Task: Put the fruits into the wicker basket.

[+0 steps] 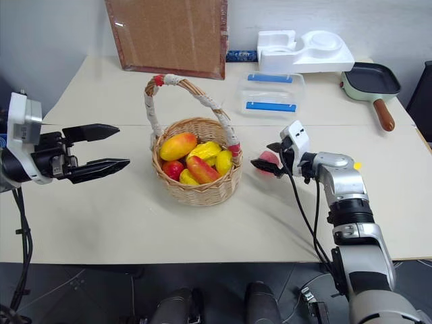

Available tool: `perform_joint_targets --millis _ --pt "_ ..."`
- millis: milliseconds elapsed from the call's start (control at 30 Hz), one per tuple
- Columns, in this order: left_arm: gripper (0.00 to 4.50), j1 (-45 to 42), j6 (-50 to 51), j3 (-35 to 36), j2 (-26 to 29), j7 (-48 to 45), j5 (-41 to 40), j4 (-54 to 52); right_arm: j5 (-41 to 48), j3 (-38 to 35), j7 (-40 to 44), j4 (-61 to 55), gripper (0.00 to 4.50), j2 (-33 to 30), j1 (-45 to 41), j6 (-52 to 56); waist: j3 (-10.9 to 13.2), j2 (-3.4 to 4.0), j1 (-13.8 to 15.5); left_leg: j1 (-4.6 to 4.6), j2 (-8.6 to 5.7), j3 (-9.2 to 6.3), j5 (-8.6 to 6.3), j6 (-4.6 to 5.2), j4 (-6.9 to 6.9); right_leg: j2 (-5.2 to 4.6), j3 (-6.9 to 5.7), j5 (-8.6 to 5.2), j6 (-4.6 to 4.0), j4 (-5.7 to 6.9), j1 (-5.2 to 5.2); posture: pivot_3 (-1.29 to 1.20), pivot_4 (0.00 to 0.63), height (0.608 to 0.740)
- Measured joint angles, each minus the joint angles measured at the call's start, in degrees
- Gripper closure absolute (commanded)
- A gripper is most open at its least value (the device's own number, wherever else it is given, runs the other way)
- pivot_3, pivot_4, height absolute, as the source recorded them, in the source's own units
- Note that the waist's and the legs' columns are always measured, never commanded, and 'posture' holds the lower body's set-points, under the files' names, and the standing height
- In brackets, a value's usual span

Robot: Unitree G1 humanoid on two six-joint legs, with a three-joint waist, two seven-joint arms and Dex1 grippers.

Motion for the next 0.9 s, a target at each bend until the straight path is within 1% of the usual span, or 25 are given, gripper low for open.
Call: perform_joint_targets --millis 67,167,200,233,300,400,500,567,667,800,900 --pt "0.0 0.0 -0.08 0.0 -0.38 0.02 0.07 0.01 -0.62 1.09 1.07 0.87 0.57 -0.01 0.0 0.1 0.0 0.0 -0.03 0.0 0.0 0.0 0.0 0.0 0.0 0.0 0.0 0.0 0.0 0.0 0.0 0.0 0.15 0.74" --pt "0.0 -0.01 -0.2 0.02 -0.52 0.04 0.27 0.01 -0.92 1.86 2.48 1.48 1.62 -0.01 0.03 -0.22 0.0 0.0 -0.03 0.0 0.0 0.01 0.0 0.0 0.0 0.0 0.01 0.0 0.0 0.02 -0.01 0.0 0.15 0.74" --pt "0.0 0.0 -0.25 0.02 -0.52 0.03 0.31 0.01 -0.82 1.77 2.79 1.48 1.83 -0.02 0.03 -0.46 0.0 0.0 -0.03 0.0 0.0 0.01 0.0 0.0 0.0 0.0 0.01 0.0 0.0 0.01 -0.01 0.0 0.15 0.74" --pt "0.0 0.0 -0.38 0.03 -0.52 -0.04 0.33 0.02 -0.16 1.37 3.52 1.48 1.93 -0.03 0.04 -1.15 0.01 0.0 -0.01 0.0 0.0 0.01 0.0 0.0 0.0 0.0 0.01 0.0 0.0 0.01 -0.01 0.0 0.15 0.74" --pt "0.0 0.29 -0.65 0.21 -0.52 -0.21 0.33 -0.01 1.28 -0.08 5.01 0.93 1.94 -0.68 0.1 -2.44 0.01 0.0 0.01 0.0 0.0 0.02 0.0 0.0 0.0 0.0 0.02 0.0 0.0 0.0 -0.01 0.0 0.15 0.74" --pt "0.0 2.4 -0.78 1.06 -0.53 -0.47 0.27 -0.09 4.1 -3.31 6.89 -2.91 1.94 -4.2 0.43 -2.24 0.03 0.03 0.08 -0.01 0.0 0.01 0.0 0.01 0.0 -0.01 0.02 0.0 0.0 -0.01 -0.01 0.0 0.15 0.74" --pt "0.0 4.64 -0.6 2.62 -0.57 -0.99 -0.88 -0.78 8.56 -6.66 9.61 -10.65 1.94 -8.47 1.58 1.6 0.04 0.01 0.2 -0.02 0.02 -0.02 -0.01 0.01 0.0 -0.01 0.0 0.0 0.0 -0.01 0.0 0.0 0.15 0.74" --pt "0.0 4.81 -0.25 3.37 -0.58 -1.57 -2.2 -1.46 11.11 -8.1 9.74 -14.31 1.94 -8.47 1.08 2.93 0.05 0.01 0.07 0.03 0.03 0.0 -0.01 0.01 0.04 -0.01 0.02 0.0 0.0 0.02 0.02 0.0 0.15 0.74" --pt "0.0 4.7 -0.05 3.39 -0.61 -2.39 -3.54 -2.15 11.81 -7.3 9.19 -14.39 1.94 -5.54 -1.93 3.34 0.05 0.01 -0.59 0.14 0.05 0.17 0.0 0.0 0.03 0.01 0.18 0.0 0.0 0.14 -0.01 0.0 0.15 0.74" --pt "0.0 4.22 -0.66 2.26 -1.76 -2.84 -3.28 -1.7 11.76 -3.54 10.05 -10.36 1.94 1.24 -9.66 2.95 0.05 0.02 -1.23 0.1 0.06 0.17 0.0 -0.01 -0.01 0.02 0.21 0.0 0.0 0.29 -0.13 0.0 0.15 0.74" --pt "0.0 4.13 -0.89 1.61 -1.85 -2.99 -2.67 -0.69 11.5 -1.43 12.05 -6.4 1.94 3.89 -13.03 2.12 0.06 0.02 -1.11 0.03 0.01 0.13 -0.05 0.03 -0.01 -0.01 0.19 0.0 0.0 0.26 -0.15 0.0 0.15 0.74"
